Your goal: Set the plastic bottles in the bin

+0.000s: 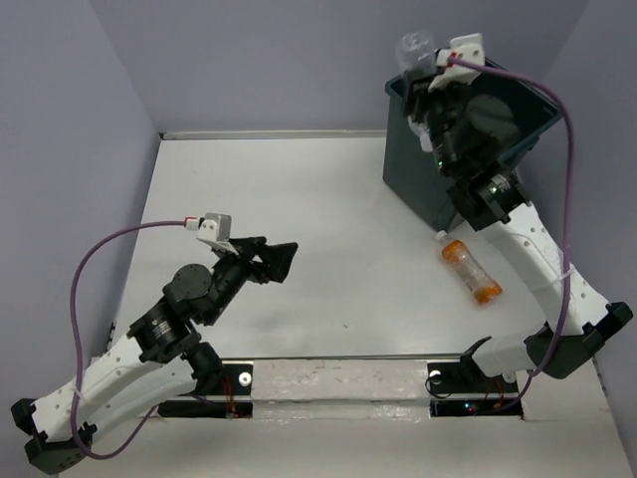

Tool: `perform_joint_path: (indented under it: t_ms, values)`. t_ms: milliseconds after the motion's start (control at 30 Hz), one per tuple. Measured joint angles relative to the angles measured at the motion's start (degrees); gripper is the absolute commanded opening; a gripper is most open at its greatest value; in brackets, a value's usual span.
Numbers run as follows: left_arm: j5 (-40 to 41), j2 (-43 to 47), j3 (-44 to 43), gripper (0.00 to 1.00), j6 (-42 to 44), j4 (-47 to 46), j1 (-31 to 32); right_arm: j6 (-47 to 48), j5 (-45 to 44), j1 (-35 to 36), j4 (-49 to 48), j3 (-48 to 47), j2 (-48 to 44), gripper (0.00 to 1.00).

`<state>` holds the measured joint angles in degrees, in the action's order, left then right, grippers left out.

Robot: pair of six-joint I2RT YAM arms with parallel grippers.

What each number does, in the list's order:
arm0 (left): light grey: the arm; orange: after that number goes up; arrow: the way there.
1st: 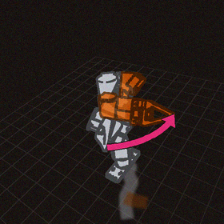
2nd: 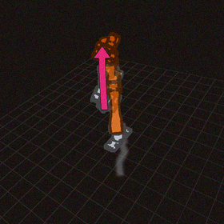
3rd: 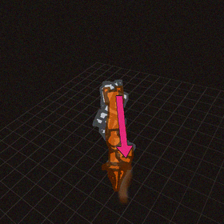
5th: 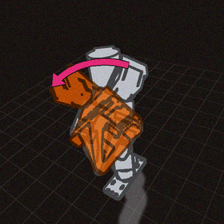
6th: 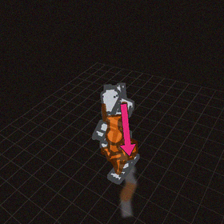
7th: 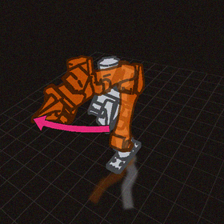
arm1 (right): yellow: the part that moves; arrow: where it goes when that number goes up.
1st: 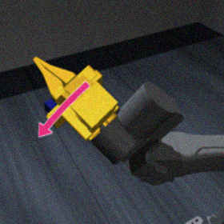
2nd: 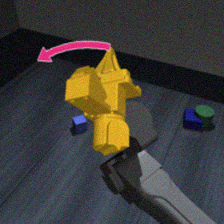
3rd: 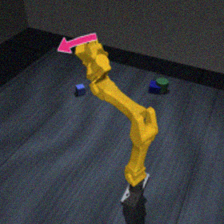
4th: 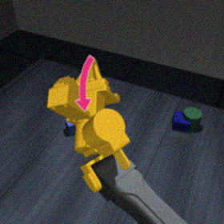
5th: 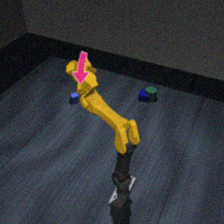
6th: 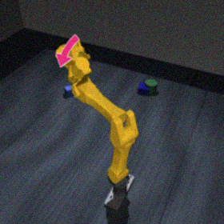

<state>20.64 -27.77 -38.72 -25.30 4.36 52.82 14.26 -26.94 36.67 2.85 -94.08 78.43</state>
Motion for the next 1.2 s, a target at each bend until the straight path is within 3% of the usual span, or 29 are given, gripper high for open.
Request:
perform_joint_path:
  t_ms: [100,133,167,200,233,267,433,567,700,933,1200]
  values:
    - [-6.1,-5.1,3.5,0.99,-4.3,-6.0,0.0,2.6,-0.3,-6.8,-4.2,-10.6,4.0,0.36]
    - [-8.3,-8.7,4.5,0.99,-6.2,-8.1,0.0,3.0,-0.2,-10.7,-5.5,-13.6,6.3,0.4]
    - [-10.5,-11.8,4.9,0.99,-7.8,-9.7,-0.1,3.1,-0.2,-12.8,-6.2,-15.3,7.8,0.5]
    - [-12.6,-14.8,4.9,0.99,-8.8,-11.3,0.0,3.2,-0.5,-15.7,-6.9,-17.2,10.3,0.67]
    - [-14.9,-19.5,4.6,0.99,-10.4,-13.9,0.3,3.2,-0.7,-18.4,-6.9,-18.4,12.6,0.93]
    - [-16.5,-23.7,3.8,0.99,-11.4,-14.9,0.8,3.1,-0.8,-19.8,-6.8,-18.8,14.1,0.99]
    - [-20.9,-42.8,-5.0,0.99,-13.1,-17.9,7.1,0.1,0.1,-22.7,2.1,-18.9,21.4,1.0]
    - [-24.5,-56.5,-16.3,0.99,-13.4,-20.1,10.8,-4.8,4.2,-22.3,8.2,-18.3,19.6,1.0]
    - [-26.2,-68.5,-26.6,0.99,-13.9,-21.9,13.9,-12.7,11.7,-22.0,11.1,-11.7,7.6,0.99]
    - [-23.3,-84.8,-40.5,0.99,-16.2,-20.8,16.9,-23.1,22.8,-22.0,8.6,11.6,-22.4,0.98]
    - [-14.8,-96.1,-52.7,0.99,-20.4,-16.2,17.0,-28.2,29.2,-22.0,10.9,23.5,-32.3,0.96]
